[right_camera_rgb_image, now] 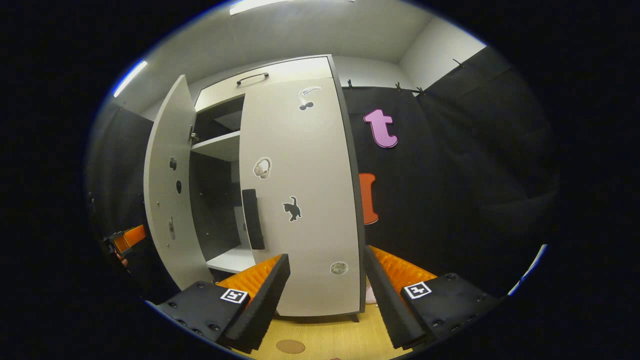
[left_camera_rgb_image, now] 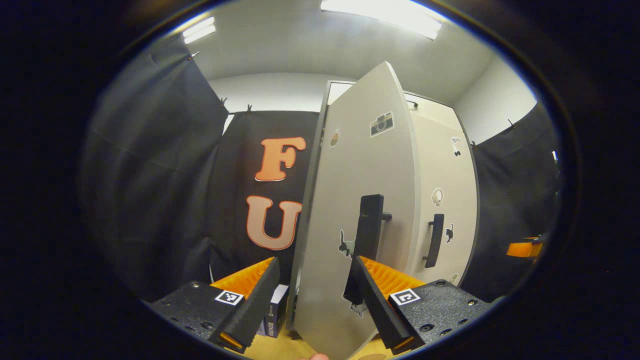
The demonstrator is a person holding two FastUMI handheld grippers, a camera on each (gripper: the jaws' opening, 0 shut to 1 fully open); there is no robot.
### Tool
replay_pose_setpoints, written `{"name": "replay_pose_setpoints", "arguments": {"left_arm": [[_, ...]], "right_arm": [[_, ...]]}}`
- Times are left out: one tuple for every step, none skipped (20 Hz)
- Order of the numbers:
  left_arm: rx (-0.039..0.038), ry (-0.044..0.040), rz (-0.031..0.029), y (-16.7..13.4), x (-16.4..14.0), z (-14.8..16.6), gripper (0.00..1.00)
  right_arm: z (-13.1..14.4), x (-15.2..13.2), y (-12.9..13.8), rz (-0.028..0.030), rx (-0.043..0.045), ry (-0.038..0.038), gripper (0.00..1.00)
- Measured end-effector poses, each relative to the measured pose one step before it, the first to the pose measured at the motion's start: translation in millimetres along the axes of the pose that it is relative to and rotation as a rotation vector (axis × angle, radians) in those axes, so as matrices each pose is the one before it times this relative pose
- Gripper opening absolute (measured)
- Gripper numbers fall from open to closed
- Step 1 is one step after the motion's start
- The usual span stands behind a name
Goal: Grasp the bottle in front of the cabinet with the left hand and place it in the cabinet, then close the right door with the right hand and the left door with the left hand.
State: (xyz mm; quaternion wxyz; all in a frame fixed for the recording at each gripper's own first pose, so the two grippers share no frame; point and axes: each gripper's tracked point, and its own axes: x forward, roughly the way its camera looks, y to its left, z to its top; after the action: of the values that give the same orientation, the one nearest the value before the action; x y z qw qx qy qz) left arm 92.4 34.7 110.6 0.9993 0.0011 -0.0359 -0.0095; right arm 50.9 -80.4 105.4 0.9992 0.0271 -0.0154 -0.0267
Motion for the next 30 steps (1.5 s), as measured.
{"name": "replay_pose_setpoints", "arguments": {"left_arm": [[0.00554, 0.00379, -0.01855, -7.98, 4.0, -1.62, 0.92], [0.00109, -0.00237, -0.01884, -7.88, 2.45, 0.13, 0.93], [0.00052, -0.00781, -0.00908, -5.67, 1.76, 1.42, 0.94], [-0.00051, -0.00805, -0.00769, -5.14, 1.26, 1.35, 0.97], [-0.00391, -0.00597, -0.01305, -6.78, 2.5, 0.34, 0.97], [-0.00476, -0.00058, -0.01378, -7.36, 3.99, -0.44, 0.94], [-0.00496, 0.00394, -0.01086, -5.32, 2.77, -2.64, 0.94], [-0.00449, 0.00284, -0.0102, -3.47, 4.18, -1.57, 0.94], [-0.00374, 0.00279, -0.00337, -3.1, 4.55, -1.74, 0.94], [-0.00391, 0.00124, -0.00167, -2.88, 5.43, -2.27, 0.94], [-0.00429, 0.00023, -0.00377, -2.98, 4.36, -1.71, 0.91], [0.00128, 0.00372, -0.00602, -3.26, 5.01, -3.1, 0.91], [0.00497, 0.00041, -0.00303, -1.71, 5.65, -2.54, 0.91], [0.00717, 0.00246, -0.00336, -1.88, 6.47, -1.67, 0.94], [0.00855, -0.00052, -0.00337, -1.6, 5.98, -1.89, 0.94], [0.00608, -0.00198, 0.00297, -0.02, 4.98, -0.53, 0.91], [0.00198, -0.00036, -0.00095, -1.01, 5.36, -1.9, 0.94], [-0.00052, 0.00546, -0.00264, -2.04, 2.45, -2.31, 0.94], [-0.0024, 0.01156, -0.00596, -3.14, 2.71, -3.88, 0.94], [-0.00404, -0.00816, 0.0014, -0.85, 5.34, -0.22, 0.94], [-0.00145, 0.00389, -0.00094, -2.23, 4.0, -4.19, 0.91], [-0.00753, -0.00356, 0.00015, -1.25, 5.08, -0.37, 0.94], [-0.0093, 0.00566, -0.00179, -1.29, 4.1, -2.27, 0.94], [-0.00877, 0.00394, -0.00296, -0.97, 2.92, -1.91, 0.94], [-0.00384, 0.00392, -0.00364, -1.3, 3.96, -2.27, 0.94], [0.00168, 0.00459, -0.002, -2.09, 6.54, -1.03, 0.94], [0.006, 0.00044, -0.00022, -1.92, 5.72, -0.72, 0.94], [0.00674, -0.00013, 0.002, -3.75, 4.61, -0.61, 0.94], [0.00595, -0.00043, 0.00404, -1.68, 3.42, 0.2, 0.94], [0.00428, -0.00021, 0.00612, -1.37, 3.48, -0.16, 0.94]], "right_arm": [[-0.43, -1.19, -2.68, -0.00824, -0.00241, 0.0016, 0.97], [0.23, -1.39, -1.49, -0.00531, -0.00205, -0.0006, 0.97], [0.04, -2.08, -0.76, -0.00383, -0.00198, -0.00077, 0.97], [1.06, -2.3, -0.72, -0.00331, -0.00206, -0.00228, 0.97], [0.66, -1.66, -1.29, -0.00476, -0.00331, -0.00273, 0.97], [-0.22, -1.1, -0.81, -0.00503, -0.00247, -0.00141, 0.97], [-0.38, -0.71, -0.7, -0.00369, 0.00095, 0.00132, 0.97], [-1.01, -0.89, -0.15, -0.00039, 0.00475, 0.00226, 0.97], [-0.81, -1.32, 0.41, 0.00129, 0.0066, 0.0039, 0.97], [-1.41, -0.97, -0.01, 0.00117, 0.00663, 0.00353, 0.97], [-0.59, -1.51, -0.53, -0.00097, 0.00476, 0.00308, 0.97], [-0.64, -1.04, -1.04, -0.00255, 0.00298, 0.00234, 0.97], [-0.38, -0.75, -1.04, -0.00255, 0.00176, 0.00172, 0.97], [-0.84, -0.58, -1.19, -0.00354, 0.00072, 0.00367, 0.97], [-0.59, -2.32, 0.04, 0.00064, 0.00129, 0.00109, 0.97], [0.81, -1.02, -0.15, 0.00163, 0.00056, -0.00303, 0.97], [1.33, -1.11, -1.0, -0.00194, -0.00042, -0.00376, 0.97], [-0.24, -0.64, -1.29, -0.00266, 0.00058, -0.00123, 0.97], [-0.8, -2.11, -0.69, -0.00059, 0.00405, 0.00188, 0.97], [-0.47, -1.41, -0.35, 0.00111, 0.00536, 0.00195, 0.97], [-0.1, -1.46, -1.4, -0.00179, 0.00394, -0.00149, 0.97], [-1.44, -0.59, -1.77, -0.00328, 0.00036, 0.00134, 0.97], [-0.69, -1.83, -1.39, -0.00169, -0.00483, 0.00026, 0.97], [-0.15, -0.21, -2.4, -0.00456, -0.00891, 0.00011, 0.97], [0.3, -2.03, -2.02, -0.00444, -0.00958, -0.00231, 0.97], [0.95, -1.04, -1.06, -0.00159, -0.00584, -0.00349, 0.97], [0.46, -2.5, -1.13, 0.00037, -0.00441, -0.0029, 0.97], [0.75, -0.28, -0.98, 0.00096, -0.00146, -0.0017, 0.97], [0.57, -0.85, -0.29, 0.00062, -0.0007, -0.00001, 0.97], [-0.16, -0.2, -1.0, 0.00027, -0.00043, 0.00002, 0.97]]}}
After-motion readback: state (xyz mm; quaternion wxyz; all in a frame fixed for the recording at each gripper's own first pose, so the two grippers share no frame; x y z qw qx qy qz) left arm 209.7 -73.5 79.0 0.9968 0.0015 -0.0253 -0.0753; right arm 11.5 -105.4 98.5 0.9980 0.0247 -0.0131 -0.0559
